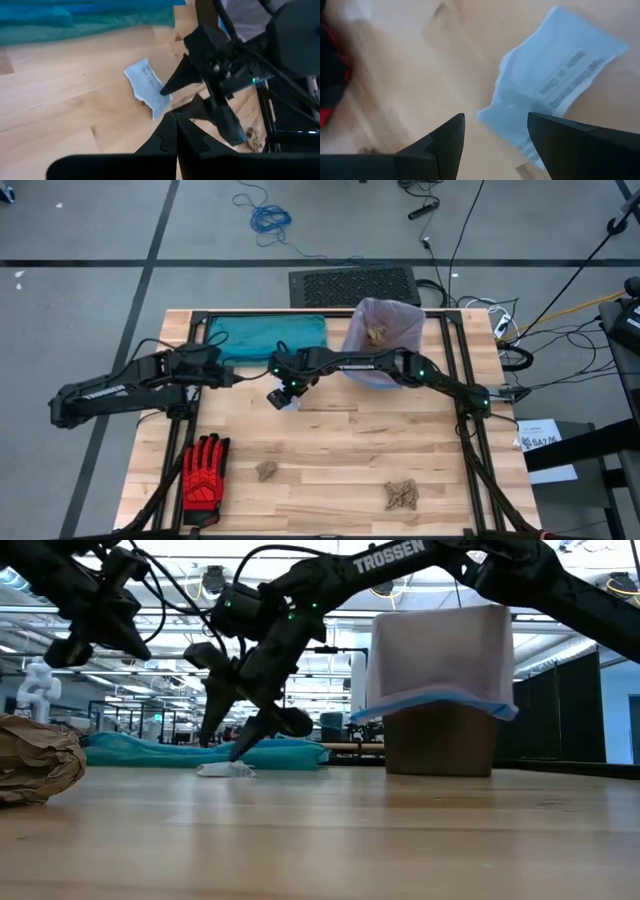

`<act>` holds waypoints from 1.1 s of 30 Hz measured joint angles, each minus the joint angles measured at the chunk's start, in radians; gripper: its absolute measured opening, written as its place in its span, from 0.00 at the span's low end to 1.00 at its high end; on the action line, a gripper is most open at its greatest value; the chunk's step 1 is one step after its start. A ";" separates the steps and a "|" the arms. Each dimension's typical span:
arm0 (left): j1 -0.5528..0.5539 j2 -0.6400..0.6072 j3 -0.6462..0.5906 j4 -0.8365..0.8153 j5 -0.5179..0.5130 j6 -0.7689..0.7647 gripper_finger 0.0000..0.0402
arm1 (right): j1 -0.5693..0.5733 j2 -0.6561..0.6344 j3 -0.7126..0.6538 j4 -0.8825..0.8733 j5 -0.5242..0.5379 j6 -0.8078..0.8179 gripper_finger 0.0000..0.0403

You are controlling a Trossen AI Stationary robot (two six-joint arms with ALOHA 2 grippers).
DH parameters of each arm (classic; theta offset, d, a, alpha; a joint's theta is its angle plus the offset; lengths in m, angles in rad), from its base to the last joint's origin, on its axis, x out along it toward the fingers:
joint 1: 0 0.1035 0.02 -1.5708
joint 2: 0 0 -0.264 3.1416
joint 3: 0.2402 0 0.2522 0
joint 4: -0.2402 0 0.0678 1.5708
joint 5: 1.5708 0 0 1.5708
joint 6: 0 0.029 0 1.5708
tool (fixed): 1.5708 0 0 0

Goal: Place trash/remove bag and relplace
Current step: Put the gray paper into the trash bin

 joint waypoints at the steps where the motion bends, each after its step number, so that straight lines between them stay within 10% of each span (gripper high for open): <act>1: 0.000 -0.003 0.000 -0.003 0.000 0.000 0.00 | -0.001 0.000 0.000 0.001 0.006 0.000 0.52; 13: 0.000 -0.010 0.000 0.000 0.001 0.002 0.00 | -0.010 -0.016 0.001 -0.062 0.165 -0.006 0.52; 33: -0.001 -0.010 0.000 -0.022 0.001 0.009 0.00 | -0.013 -0.022 -0.109 0.067 0.044 0.090 0.52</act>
